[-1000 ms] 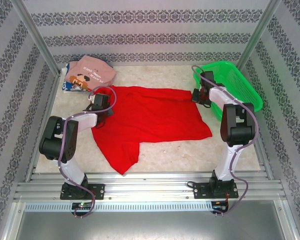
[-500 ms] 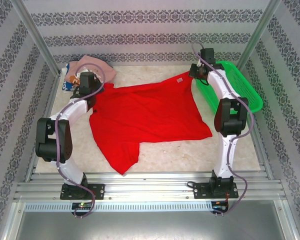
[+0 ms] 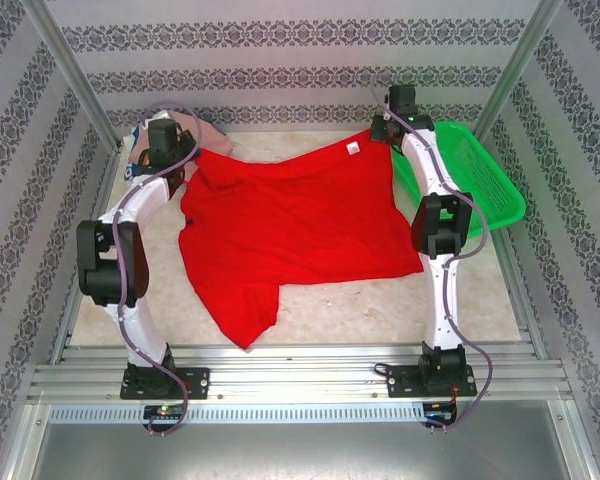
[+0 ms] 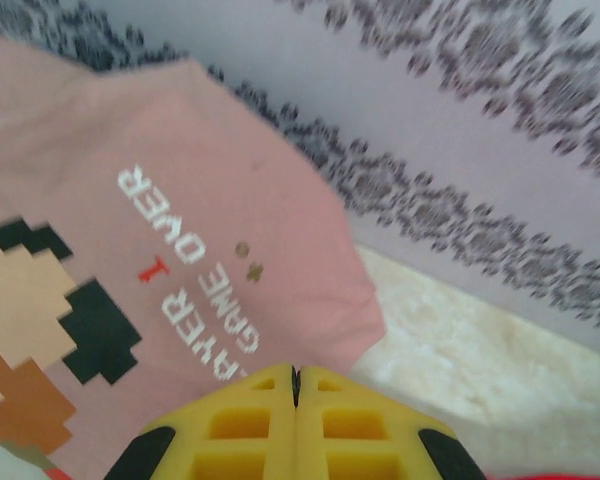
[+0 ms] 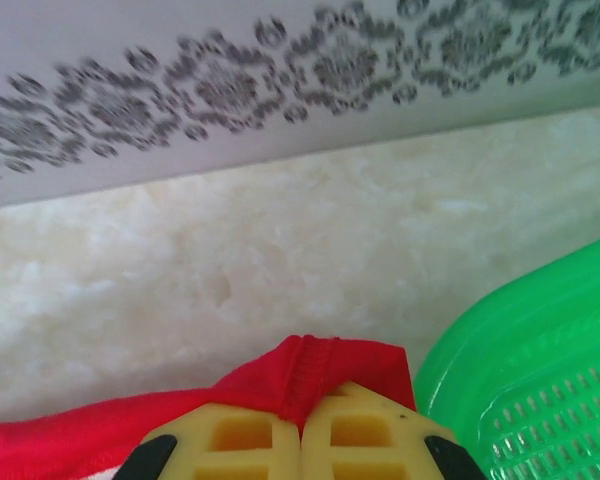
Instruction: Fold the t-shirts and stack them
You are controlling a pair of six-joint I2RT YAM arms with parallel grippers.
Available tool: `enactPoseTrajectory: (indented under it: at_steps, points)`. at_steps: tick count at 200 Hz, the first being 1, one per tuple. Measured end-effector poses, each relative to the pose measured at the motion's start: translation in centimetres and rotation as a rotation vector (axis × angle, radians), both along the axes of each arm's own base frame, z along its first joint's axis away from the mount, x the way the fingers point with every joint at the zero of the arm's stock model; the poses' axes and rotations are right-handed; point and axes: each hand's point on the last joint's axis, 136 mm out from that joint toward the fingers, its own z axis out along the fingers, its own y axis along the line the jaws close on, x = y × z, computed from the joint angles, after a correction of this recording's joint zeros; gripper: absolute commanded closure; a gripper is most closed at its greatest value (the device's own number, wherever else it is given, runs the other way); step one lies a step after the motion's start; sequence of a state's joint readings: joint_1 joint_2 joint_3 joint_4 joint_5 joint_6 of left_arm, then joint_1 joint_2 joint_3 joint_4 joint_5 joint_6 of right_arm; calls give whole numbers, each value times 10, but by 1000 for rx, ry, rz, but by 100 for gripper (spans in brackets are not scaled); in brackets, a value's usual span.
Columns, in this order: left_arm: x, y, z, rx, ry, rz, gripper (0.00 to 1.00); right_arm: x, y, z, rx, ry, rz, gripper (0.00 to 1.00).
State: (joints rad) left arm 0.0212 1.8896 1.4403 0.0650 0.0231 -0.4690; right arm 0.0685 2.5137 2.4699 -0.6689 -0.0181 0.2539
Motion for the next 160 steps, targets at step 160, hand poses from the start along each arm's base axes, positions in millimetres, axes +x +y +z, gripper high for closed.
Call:
enactPoseTrajectory:
  at_steps: [160]
  points:
    - [2, -17, -35, 0, 24, -115, 100, -2, -8, -24, -158, 14, -16, 100]
